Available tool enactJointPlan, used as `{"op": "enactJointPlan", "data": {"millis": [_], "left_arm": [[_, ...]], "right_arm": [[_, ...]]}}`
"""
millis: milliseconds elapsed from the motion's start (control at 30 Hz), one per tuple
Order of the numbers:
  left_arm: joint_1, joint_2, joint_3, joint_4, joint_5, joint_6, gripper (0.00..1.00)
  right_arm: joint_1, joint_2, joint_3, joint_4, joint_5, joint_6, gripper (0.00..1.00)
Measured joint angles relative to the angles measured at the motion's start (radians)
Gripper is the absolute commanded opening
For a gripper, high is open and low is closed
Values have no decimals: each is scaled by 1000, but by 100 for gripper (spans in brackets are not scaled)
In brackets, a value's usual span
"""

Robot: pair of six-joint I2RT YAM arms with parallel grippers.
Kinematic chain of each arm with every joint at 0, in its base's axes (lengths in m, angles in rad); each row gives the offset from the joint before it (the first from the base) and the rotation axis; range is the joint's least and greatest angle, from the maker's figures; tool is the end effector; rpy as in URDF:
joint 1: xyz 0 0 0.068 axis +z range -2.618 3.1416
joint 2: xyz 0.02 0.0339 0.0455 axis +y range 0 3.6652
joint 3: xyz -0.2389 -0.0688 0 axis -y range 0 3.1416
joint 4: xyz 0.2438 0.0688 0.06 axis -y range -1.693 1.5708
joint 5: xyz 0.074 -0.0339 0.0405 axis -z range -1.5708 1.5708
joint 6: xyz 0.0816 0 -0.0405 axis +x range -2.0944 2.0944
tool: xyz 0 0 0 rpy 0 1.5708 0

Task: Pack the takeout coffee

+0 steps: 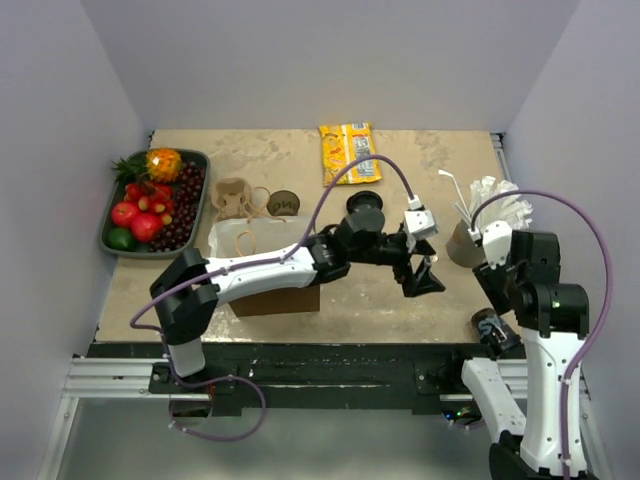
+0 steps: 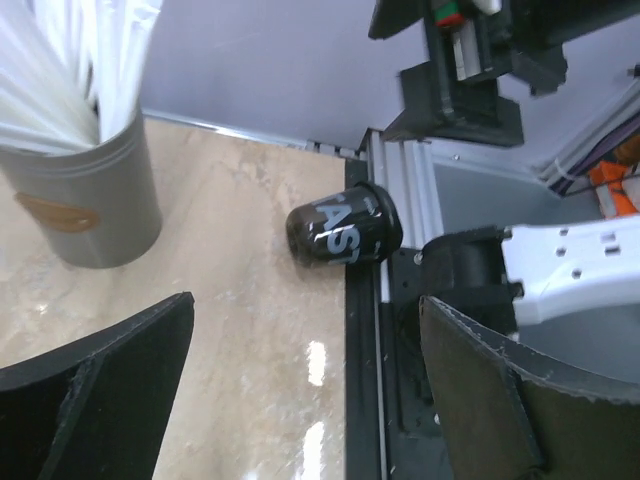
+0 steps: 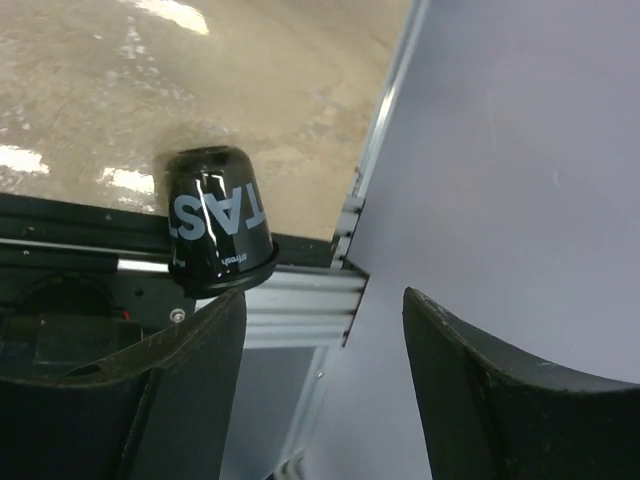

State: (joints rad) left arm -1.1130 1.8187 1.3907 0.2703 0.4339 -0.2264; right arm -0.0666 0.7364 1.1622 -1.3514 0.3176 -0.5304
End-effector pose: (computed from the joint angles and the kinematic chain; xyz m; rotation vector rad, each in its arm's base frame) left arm 0.1776 -0.4381 0.2752 1.1277 1.5491 -1.3231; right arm 0.1294 -0.0342 0.3082 -0.4520 2.5063 -0.6393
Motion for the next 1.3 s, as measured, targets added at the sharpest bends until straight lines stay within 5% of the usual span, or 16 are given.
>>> {"op": "enactJointPlan", "data": {"millis": [233,533,700,967,1300], "left_arm": [[119,-121,-69,-120,163,132,98],[130,-317,-114,-175,262,239,98],[187,-338,-130,-175,304,249,98],[312,-272,-142,-153,384,224,98],[340,-225,-137,-105,429,155,97]], "right_arm": [[0,-48,-27,1,-181,-400,69],[0,-40,-219,-3,-235,-905,63],[0,35,-297,6,-171,-915,73],[-1,-1,-488,13,-42,-840,73],[-2,-68,-515,42,16,-758,74]]}}
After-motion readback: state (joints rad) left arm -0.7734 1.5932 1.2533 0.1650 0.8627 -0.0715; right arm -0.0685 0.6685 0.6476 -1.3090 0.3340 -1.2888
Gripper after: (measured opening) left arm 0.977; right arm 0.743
